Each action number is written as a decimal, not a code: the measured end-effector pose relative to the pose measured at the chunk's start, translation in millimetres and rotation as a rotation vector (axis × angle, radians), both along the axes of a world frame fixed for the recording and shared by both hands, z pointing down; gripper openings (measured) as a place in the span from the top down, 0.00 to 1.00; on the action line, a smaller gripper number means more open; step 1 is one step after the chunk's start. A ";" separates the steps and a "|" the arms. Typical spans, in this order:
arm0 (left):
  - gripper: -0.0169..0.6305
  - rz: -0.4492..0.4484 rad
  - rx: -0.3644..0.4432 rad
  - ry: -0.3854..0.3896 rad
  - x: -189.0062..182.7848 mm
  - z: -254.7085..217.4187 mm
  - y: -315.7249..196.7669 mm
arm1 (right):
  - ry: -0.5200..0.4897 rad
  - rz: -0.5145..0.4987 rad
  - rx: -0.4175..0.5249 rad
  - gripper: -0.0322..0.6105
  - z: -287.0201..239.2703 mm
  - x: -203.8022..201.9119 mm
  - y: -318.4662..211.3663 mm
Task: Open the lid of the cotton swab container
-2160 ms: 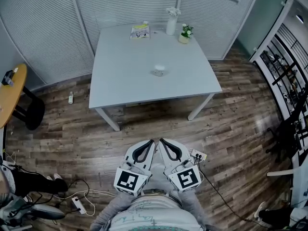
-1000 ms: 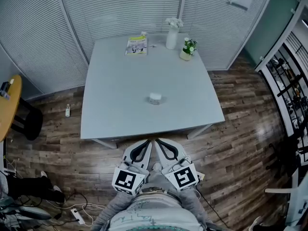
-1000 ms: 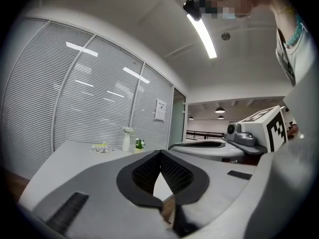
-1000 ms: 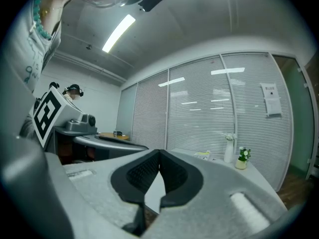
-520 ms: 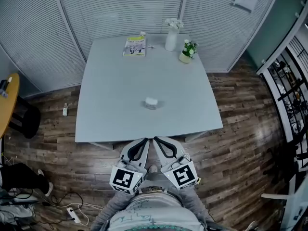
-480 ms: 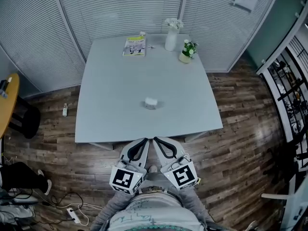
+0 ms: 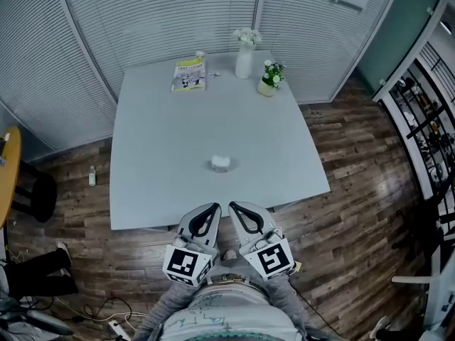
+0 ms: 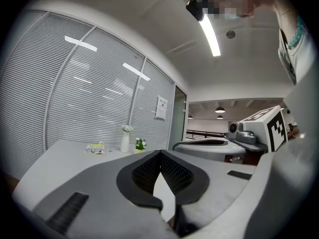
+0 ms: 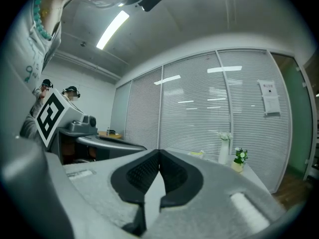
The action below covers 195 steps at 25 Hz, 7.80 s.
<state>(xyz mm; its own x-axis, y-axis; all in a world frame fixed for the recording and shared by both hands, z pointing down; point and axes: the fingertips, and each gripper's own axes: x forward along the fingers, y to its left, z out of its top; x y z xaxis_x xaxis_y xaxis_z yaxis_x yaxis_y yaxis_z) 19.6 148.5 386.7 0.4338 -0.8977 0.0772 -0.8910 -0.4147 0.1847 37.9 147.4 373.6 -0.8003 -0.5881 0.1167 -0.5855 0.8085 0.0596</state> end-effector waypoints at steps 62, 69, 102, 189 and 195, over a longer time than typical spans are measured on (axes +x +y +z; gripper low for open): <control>0.98 0.239 -0.156 -0.079 -61.0 97.3 -198.6 | 0.227 0.060 -0.091 0.95 118.4 -59.3 -199.1; 0.98 0.255 -0.207 -0.108 -57.0 119.2 -199.7 | 0.284 0.054 -0.139 0.95 144.0 -50.9 -197.1; 0.98 0.306 -0.395 -0.274 -52.2 217.5 -202.8 | 0.434 0.025 -0.303 0.95 236.9 -27.9 -204.4; 0.67 1.023 -0.203 -0.964 -31.1 266.3 -212.4 | 0.618 -0.331 -0.308 0.57 317.9 -62.0 -219.7; 0.69 1.056 -0.212 -0.965 -30.9 265.5 -212.3 | 0.617 -0.333 -0.308 0.57 317.8 -62.3 -219.4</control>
